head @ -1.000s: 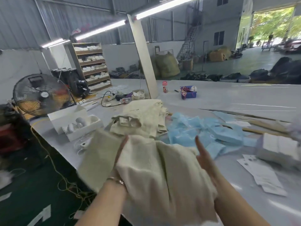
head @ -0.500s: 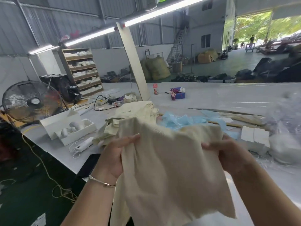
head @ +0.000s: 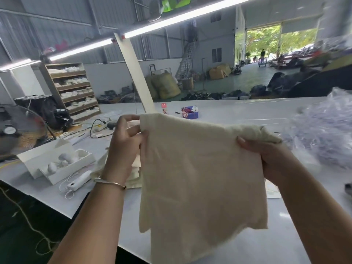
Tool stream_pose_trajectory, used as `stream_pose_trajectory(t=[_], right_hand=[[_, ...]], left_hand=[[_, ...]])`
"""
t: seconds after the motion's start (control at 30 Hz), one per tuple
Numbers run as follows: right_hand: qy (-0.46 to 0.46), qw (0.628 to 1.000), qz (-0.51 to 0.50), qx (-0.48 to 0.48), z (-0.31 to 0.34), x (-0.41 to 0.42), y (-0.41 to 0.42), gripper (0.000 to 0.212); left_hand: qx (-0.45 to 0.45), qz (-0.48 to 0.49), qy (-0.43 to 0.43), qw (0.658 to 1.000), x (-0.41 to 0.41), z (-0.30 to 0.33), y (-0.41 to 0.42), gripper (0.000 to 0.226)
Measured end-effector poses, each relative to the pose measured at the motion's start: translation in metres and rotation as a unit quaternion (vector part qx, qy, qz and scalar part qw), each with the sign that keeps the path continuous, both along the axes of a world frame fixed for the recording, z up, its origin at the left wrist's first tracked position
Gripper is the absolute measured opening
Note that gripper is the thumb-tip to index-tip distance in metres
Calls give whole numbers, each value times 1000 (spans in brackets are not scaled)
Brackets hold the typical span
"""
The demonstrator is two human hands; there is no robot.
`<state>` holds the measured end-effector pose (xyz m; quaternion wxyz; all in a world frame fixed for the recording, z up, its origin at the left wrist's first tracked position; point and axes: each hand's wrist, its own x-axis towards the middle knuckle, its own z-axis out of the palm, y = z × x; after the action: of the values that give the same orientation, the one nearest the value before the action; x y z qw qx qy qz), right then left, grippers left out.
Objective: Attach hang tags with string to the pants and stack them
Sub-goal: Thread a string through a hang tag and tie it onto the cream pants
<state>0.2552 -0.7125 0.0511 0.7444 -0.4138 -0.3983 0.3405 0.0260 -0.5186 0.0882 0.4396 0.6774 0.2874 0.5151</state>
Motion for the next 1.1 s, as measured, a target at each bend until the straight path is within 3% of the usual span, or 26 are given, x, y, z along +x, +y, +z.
stream_pose_trajectory(t=[0.07,0.1,0.17,0.2,0.27,0.37,0.57,0.63,0.7,0.77,0.83,1.0,1.1], right_hand=[[0,1000,4,-8,9,0,-3,13],[-7,1000,6,-15,13,-1,-5,16],[-26,999,-3,-35,20,-1,-8,18],[-35,998,-15,-45,24,0,-12,17],[-49,996,-41,-58,28,6,-21,16],[-59,994,-56,-67,26,27,-44,15],[-38,977,-104,-181,0,94,-117,25],[-51,945,-190,-263,-10,113,-142,33],[-77,883,-353,-298,-19,128,-160,28],[-113,820,-501,-250,-25,130,-165,28],[-161,799,-552,-180,-27,119,-161,35],[-274,790,-538,-110,-8,85,-134,51],[-363,757,-530,-124,0,69,-103,54]], left_hand=[[136,137,91,977,-1,7,2,35],[218,138,133,957,2,11,-3,47],[321,23,247,914,19,21,-24,71],[334,-50,314,887,32,25,-38,73],[299,-158,417,844,60,26,-64,52],[291,-207,448,819,103,14,-81,34],[159,-374,379,831,175,-1,-109,31],[90,-414,336,841,198,-2,-121,19],[6,-469,293,833,220,2,-138,6],[-51,-506,258,821,240,7,-154,10],[-76,-522,214,822,254,15,-167,16],[-159,-558,11,814,251,34,-158,20],[-169,-539,-91,820,226,33,-116,40]])
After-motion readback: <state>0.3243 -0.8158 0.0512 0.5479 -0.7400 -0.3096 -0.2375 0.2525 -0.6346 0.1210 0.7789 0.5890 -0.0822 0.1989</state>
